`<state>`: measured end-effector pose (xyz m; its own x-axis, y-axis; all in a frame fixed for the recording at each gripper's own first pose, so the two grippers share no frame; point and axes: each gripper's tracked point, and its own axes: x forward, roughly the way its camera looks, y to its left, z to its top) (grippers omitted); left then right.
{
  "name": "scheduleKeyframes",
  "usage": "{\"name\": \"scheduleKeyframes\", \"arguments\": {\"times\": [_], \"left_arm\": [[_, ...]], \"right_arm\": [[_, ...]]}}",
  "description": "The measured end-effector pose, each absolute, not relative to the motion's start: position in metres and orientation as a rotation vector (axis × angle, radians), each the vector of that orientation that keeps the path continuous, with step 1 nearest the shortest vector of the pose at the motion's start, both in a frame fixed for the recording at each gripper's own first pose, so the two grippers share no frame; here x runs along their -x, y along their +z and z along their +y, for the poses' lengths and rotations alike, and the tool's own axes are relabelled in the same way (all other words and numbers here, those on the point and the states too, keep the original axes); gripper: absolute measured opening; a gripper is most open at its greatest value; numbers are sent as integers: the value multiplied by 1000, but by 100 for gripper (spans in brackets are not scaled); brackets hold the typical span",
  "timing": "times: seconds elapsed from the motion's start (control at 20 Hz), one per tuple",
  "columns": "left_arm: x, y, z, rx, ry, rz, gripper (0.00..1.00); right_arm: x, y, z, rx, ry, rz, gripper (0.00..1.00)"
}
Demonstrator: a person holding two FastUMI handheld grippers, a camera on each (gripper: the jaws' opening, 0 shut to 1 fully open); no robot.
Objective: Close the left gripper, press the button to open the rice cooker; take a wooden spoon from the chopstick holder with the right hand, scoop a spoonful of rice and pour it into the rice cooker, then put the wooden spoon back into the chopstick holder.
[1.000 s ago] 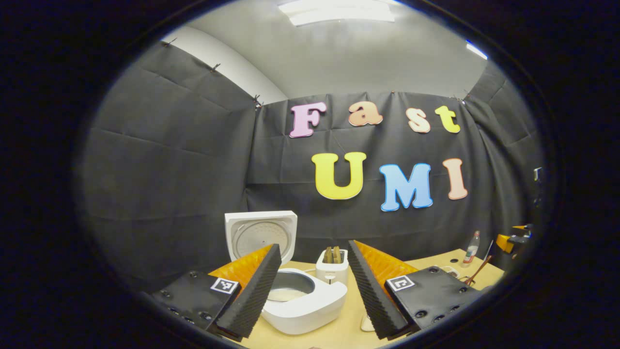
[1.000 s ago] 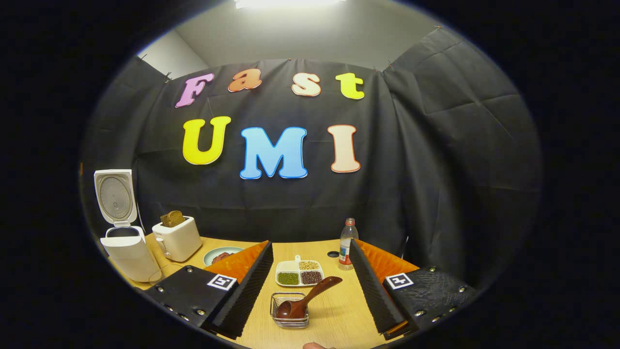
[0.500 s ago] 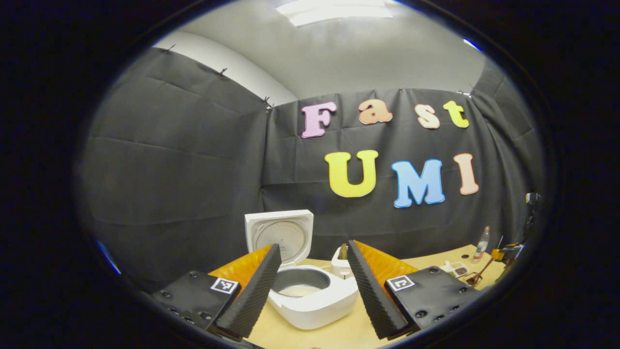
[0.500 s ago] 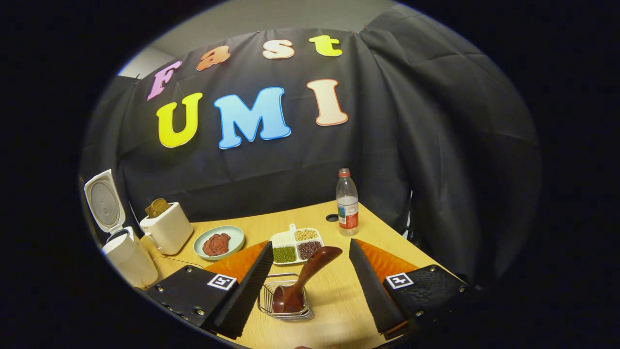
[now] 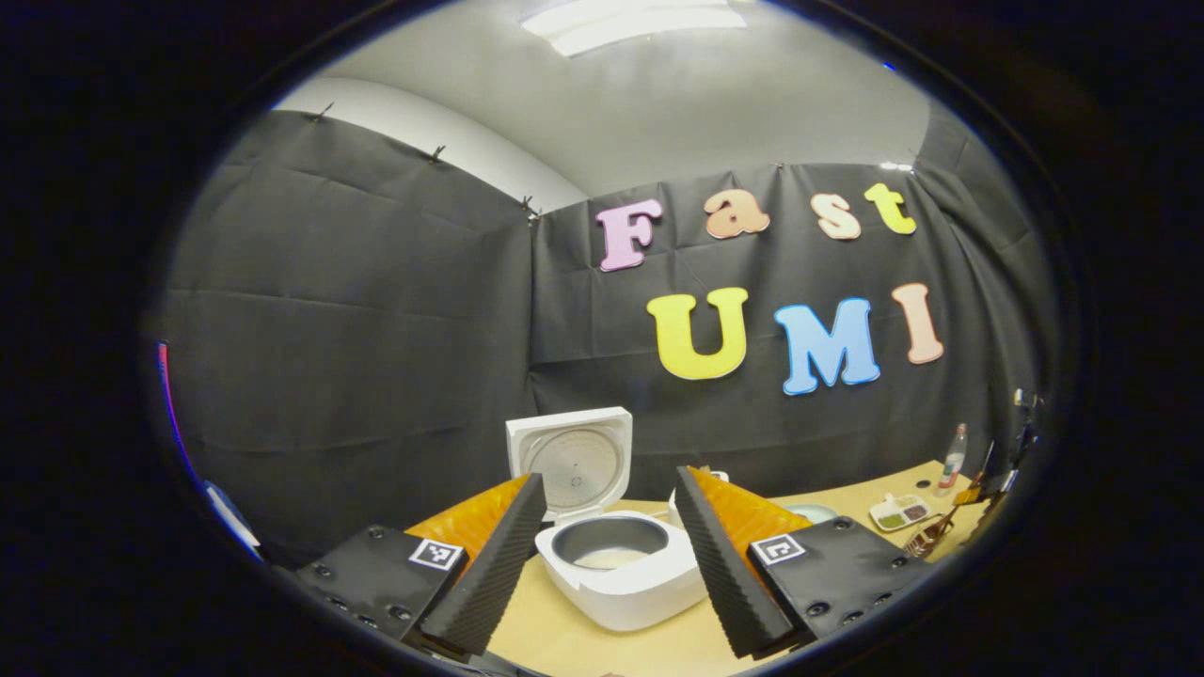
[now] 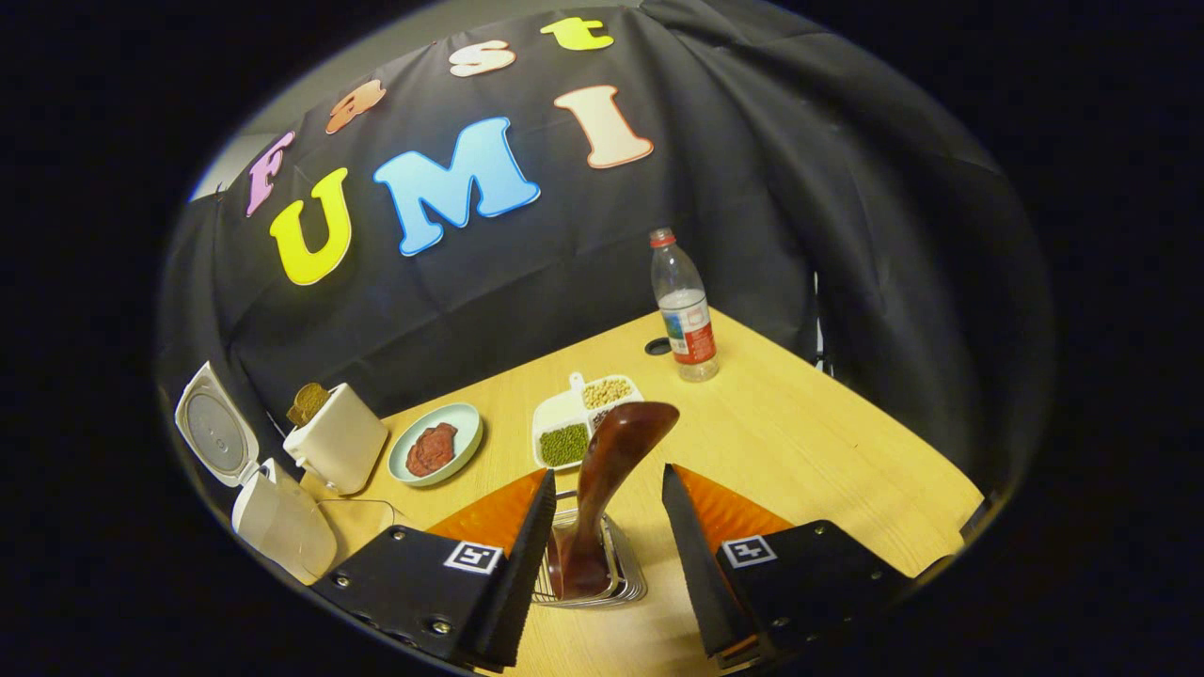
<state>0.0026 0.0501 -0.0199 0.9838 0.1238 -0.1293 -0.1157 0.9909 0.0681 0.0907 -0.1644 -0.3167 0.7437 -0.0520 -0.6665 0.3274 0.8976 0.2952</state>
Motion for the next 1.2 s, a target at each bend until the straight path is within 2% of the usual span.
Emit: {"name": "scheduleKeyframes", "arguments": {"times": [0.05, 0.1, 0.2, 0.3, 0.35, 0.4, 0.5, 0.6, 0.65, 0.7, 0.95, 1.05, 1.15, 1.2], "left_arm": [[-4, -21, 51, -56, 122, 135, 99], [-4, -21, 51, -48, 124, 138, 95], [-3, -25, 53, -36, 132, 143, 99], [-3, -28, 54, -31, 131, 148, 95], [-1, -28, 55, -33, 130, 150, 95], [-1, -27, 57, -36, 132, 146, 92], [-2, -25, 59, -34, 124, 137, 92], [-4, -25, 63, -25, 119, 134, 92], [-6, -25, 63, -17, 112, 133, 96], [-7, -27, 65, -9, 107, 132, 92], [-16, -33, 75, 23, 74, 129, 92], [-21, -36, 81, 40, 62, 131, 96], [-25, -40, 87, 56, 51, 135, 96], [-26, -42, 91, 59, 45, 135, 92]], "right_arm": [[-92, -320, -162, -410, -201, 717, 70], [-90, -319, -166, -395, -216, 721, 70], [-96, -320, -156, -440, -175, 731, 29], [-101, -333, -160, -445, -197, 712, 28], [-104, -324, -156, -449, -187, 729, 12], [-101, -320, -157, -439, -192, 721, 12], [-99, -311, -156, -406, -192, 707, 8], [-100, -296, -156, -378, -194, 686, 8], [-102, -287, -156, -369, -197, 671, 8], [-102, -277, -156, -359, -202, 648, 8], [-105, -225, -151, -316, -211, 549, 8], [-105, -209, -140, -333, -201, 524, 8], [-105, -196, -123, -352, -184, 505, 8], [-105, -192, -114, -358, -174, 496, 8]]}}
